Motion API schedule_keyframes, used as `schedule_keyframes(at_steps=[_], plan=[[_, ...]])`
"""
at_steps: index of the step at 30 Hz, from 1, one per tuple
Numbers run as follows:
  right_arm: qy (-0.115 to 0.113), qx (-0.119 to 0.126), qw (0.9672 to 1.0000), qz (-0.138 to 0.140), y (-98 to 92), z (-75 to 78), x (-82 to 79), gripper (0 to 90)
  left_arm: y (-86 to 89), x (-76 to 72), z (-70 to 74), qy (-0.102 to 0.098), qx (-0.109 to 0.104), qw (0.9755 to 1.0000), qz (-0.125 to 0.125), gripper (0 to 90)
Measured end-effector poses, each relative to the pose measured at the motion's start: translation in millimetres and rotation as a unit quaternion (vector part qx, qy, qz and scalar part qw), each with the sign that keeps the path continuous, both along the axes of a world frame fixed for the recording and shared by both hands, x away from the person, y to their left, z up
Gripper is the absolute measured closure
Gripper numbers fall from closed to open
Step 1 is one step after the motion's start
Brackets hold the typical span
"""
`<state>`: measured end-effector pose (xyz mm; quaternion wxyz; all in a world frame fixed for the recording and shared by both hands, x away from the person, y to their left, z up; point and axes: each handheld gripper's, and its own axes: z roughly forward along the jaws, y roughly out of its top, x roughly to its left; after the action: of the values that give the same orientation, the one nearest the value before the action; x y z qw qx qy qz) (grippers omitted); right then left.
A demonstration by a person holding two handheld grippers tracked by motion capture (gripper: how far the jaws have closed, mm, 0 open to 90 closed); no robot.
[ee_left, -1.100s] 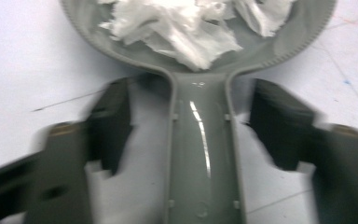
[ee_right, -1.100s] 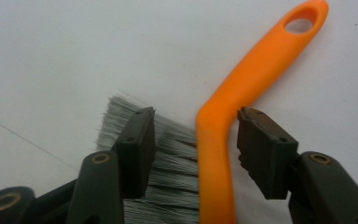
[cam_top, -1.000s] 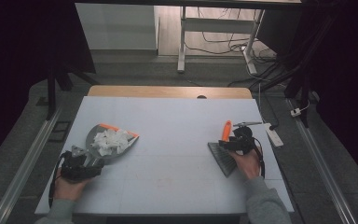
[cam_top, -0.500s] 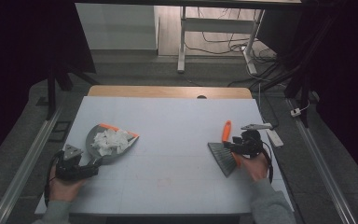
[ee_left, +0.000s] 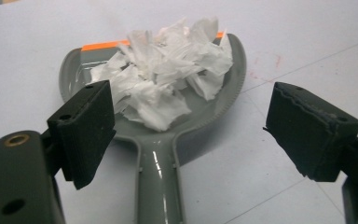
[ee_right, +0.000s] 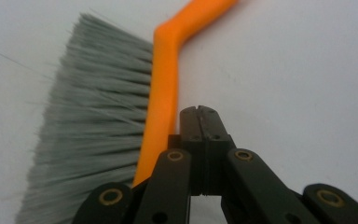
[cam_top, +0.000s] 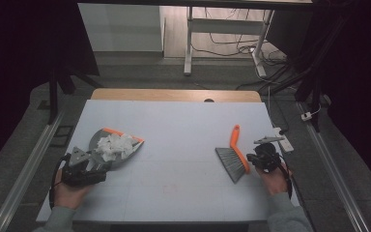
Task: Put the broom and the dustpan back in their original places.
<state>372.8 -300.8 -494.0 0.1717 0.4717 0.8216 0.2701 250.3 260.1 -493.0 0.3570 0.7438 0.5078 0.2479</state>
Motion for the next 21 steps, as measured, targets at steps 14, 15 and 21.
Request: schedule_keyframes(at_steps=[14,15,21], plan=[[0.019,0.005,0.9998,0.005,0.5,-6.0,-13.7,90.0,-4.1,2.5,2.7,-0.003,0.001,0.9999,-0.01,16.9],[0.02,0.007,0.9998,0.005,0.2,-6.0,-13.8,90.0,-4.2,2.5,2.6,-0.003,0.001,1.0,-0.009,17.0],[0.008,0.014,0.9999,0.001,-1.4,-2.6,-16.5,90.0,-6.1,1.2,3.0,-0.004,0.001,0.9999,-0.013,17.2]])
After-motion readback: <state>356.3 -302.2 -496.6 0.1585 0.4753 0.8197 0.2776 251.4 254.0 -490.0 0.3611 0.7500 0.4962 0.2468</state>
